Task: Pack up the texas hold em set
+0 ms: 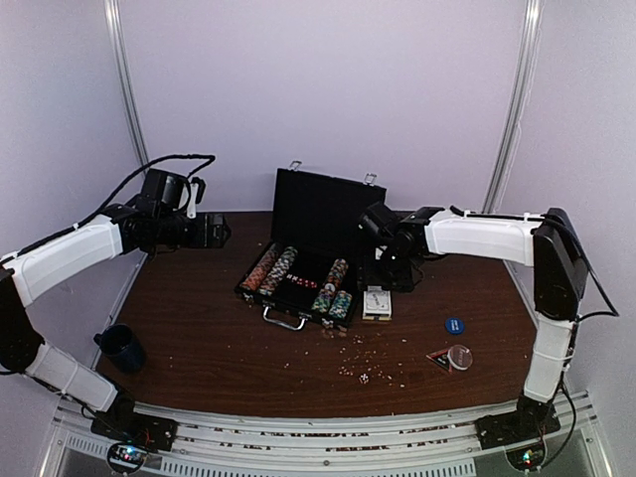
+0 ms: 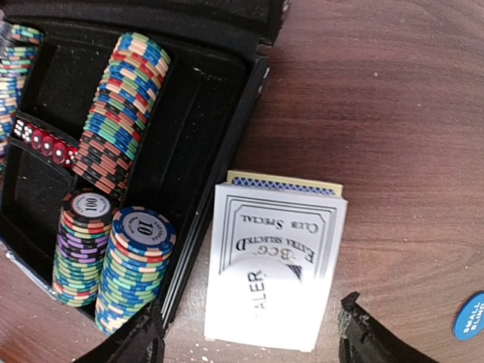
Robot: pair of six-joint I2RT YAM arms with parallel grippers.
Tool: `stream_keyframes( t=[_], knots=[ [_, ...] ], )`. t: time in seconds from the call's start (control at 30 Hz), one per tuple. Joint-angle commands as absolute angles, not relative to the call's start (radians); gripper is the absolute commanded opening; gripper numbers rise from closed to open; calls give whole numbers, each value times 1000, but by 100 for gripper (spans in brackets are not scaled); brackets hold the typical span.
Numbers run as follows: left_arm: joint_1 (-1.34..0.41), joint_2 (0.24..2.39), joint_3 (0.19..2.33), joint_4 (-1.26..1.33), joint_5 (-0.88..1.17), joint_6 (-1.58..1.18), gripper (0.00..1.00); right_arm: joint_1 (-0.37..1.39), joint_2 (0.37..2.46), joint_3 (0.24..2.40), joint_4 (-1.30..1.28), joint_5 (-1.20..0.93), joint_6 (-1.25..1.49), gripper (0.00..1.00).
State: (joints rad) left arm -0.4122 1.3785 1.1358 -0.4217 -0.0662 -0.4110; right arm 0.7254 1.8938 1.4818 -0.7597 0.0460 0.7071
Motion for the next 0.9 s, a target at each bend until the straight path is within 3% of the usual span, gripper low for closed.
stream_keyframes(
  t=[0.0, 0.63, 0.87],
  knots=[
    [-411, 1347, 1102, -377, -60, -446, 98, 749, 1955, 1559, -820, 105, 683, 76],
    [-411, 1307, 1076, -360, -72, -476, 98, 805, 2050, 1555, -828, 162, 689, 63],
    [-411, 1301, 1085, -372, -78, -470, 98, 804, 2044, 1533, -828, 185, 711, 64]
  ],
)
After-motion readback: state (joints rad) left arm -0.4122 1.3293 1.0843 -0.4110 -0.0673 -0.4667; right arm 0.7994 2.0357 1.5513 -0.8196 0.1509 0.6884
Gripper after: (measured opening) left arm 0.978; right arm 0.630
